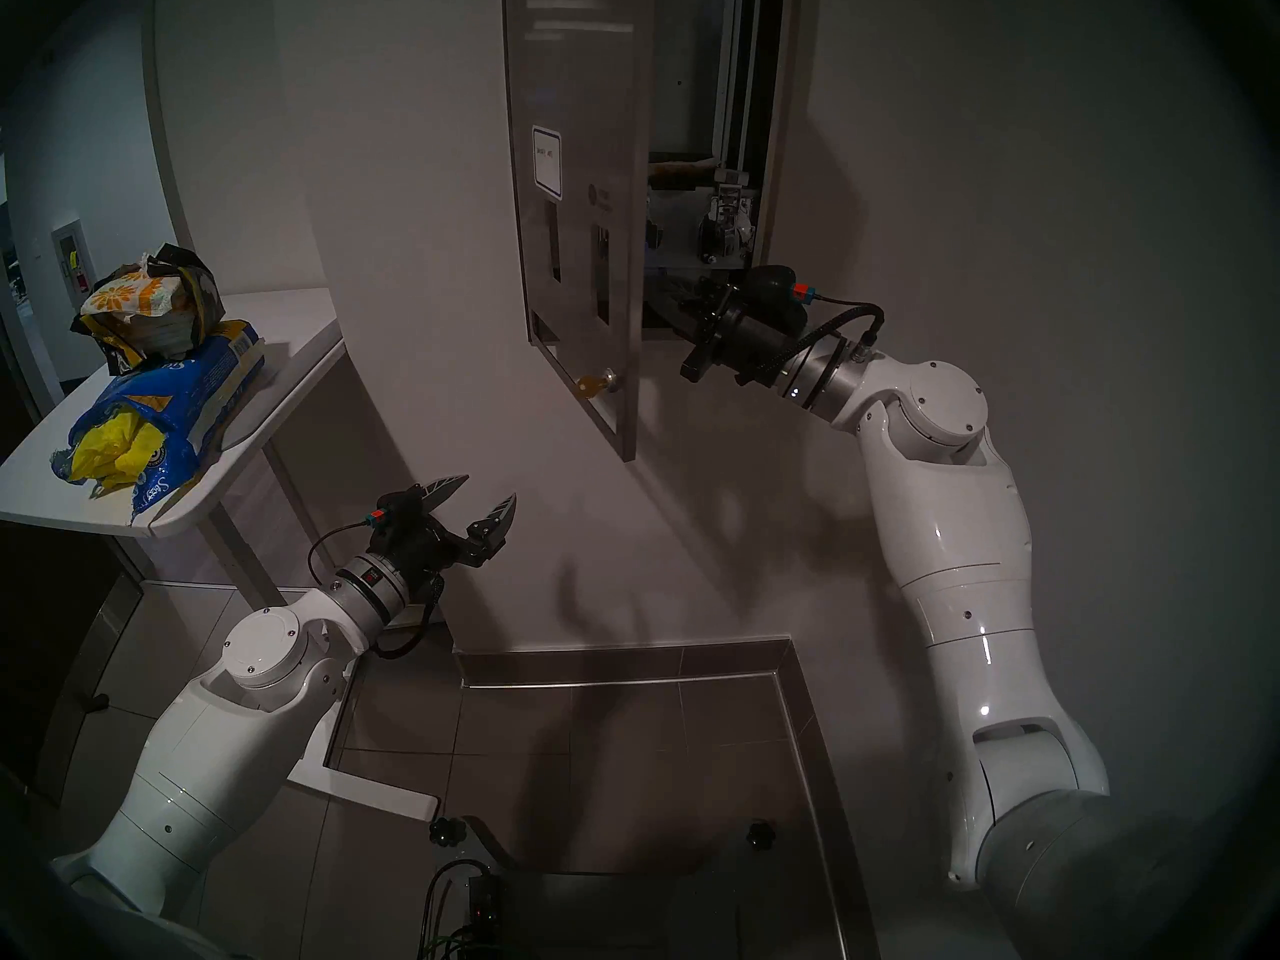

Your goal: Open the dispenser door, put the pads inside, close the door

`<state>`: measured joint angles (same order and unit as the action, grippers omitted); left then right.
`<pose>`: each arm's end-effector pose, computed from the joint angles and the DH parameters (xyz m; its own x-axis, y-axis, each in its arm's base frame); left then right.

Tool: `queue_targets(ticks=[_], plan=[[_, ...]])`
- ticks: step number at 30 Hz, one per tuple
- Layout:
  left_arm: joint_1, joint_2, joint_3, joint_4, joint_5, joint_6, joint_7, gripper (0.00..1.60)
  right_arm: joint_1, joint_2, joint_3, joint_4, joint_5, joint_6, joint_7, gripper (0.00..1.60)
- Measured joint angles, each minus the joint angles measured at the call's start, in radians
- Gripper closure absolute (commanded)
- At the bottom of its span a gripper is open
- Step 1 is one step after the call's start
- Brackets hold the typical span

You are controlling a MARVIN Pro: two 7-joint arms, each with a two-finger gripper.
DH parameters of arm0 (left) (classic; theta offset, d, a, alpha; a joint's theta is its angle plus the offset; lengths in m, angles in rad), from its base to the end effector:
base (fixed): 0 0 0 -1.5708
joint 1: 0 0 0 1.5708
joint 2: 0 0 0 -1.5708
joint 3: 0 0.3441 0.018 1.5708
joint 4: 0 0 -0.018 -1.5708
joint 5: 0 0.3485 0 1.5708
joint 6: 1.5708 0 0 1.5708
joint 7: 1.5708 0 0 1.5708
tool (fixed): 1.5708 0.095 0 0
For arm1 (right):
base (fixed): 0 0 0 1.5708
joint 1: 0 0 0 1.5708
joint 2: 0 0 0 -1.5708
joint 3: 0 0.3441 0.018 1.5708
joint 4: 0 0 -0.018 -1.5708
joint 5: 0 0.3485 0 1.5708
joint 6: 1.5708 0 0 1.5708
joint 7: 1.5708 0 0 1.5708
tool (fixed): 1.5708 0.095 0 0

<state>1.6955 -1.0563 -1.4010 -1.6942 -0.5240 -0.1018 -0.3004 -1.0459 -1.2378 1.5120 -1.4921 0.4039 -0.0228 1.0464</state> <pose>0.4028 0.0572 -0.3491 0.0045 0.0430 0.9991 -0.4839 -0.8742 0.0398 0.5406 -0.0237 -0.1176 -0.4359 -0.0678 0.8975 0.8051 -0.4750 0.3552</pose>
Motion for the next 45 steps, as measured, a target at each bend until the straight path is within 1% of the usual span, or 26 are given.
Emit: queue_targets(ticks=[13,20,26,38,45], plan=[[-0.001,-0.003,-0.001,0.000,-0.001,0.000,-0.008,0.00,0.048,-0.005,-0.009,-0.009,0.032,0.067,0.069,1.60],[-0.001,-0.007,-0.002,0.001,-0.001,0.000,-0.011,0.00,0.051,-0.006,-0.007,-0.033,0.043,0.095,0.091,1.60],[-0.001,-0.010,-0.002,0.001,-0.001,0.000,-0.013,0.00,0.051,-0.025,-0.016,-0.062,0.057,0.118,0.103,1.60],[-0.001,-0.013,-0.004,0.001,-0.001,0.000,-0.015,0.00,0.073,-0.084,-0.080,-0.071,0.066,0.134,0.094,1.60],[-0.001,-0.015,-0.005,0.001,0.000,0.000,-0.016,0.00,0.095,-0.121,-0.107,-0.068,0.063,0.118,0.063,1.60]])
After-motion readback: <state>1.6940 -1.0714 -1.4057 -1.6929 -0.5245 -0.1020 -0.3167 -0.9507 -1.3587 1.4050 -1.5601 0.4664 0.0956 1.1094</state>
